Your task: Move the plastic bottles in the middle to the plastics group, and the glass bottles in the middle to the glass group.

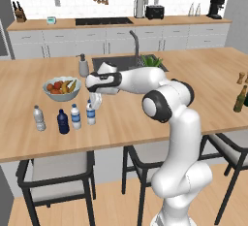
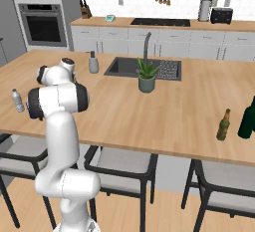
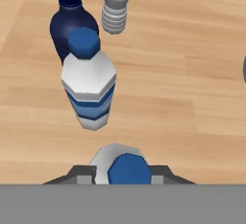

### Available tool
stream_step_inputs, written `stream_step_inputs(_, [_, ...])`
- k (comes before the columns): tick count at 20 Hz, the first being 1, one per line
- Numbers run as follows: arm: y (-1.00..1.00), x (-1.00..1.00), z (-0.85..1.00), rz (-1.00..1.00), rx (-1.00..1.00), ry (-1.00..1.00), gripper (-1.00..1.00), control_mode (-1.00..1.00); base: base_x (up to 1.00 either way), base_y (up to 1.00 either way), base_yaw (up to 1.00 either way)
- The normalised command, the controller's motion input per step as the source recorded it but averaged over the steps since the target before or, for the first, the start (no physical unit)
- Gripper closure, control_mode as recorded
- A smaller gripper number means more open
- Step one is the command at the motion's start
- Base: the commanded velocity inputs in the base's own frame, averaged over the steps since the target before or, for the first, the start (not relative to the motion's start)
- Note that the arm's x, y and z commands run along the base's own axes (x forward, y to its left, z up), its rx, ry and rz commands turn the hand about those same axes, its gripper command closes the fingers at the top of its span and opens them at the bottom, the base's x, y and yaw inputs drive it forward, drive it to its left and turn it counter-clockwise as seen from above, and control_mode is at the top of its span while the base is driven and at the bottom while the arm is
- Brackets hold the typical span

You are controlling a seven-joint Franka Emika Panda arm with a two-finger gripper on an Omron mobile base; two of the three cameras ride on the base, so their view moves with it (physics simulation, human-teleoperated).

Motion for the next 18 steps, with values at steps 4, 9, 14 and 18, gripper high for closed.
stream_step_inputs(4, [0.00, 0.00, -0.02, 0.00, 0.00, -0.02, 1.00, -1.00, 0.00, 0.00, 0.00])
stream_step_inputs(9, [0.00, 0.00, 0.00, 0.00, 0.00, 0.00, -1.00, -1.00, 0.00, 0.00, 0.00])
stream_step_inputs(14, [0.00, 0.00, 0.00, 0.00, 0.00, 0.00, -1.00, -1.00, 0.00, 0.00, 0.00])
stream_step_inputs(18, [0.00, 0.00, 0.01, 0.00, 0.00, 0.00, -1.00, -1.00, 0.00, 0.00, 0.00])
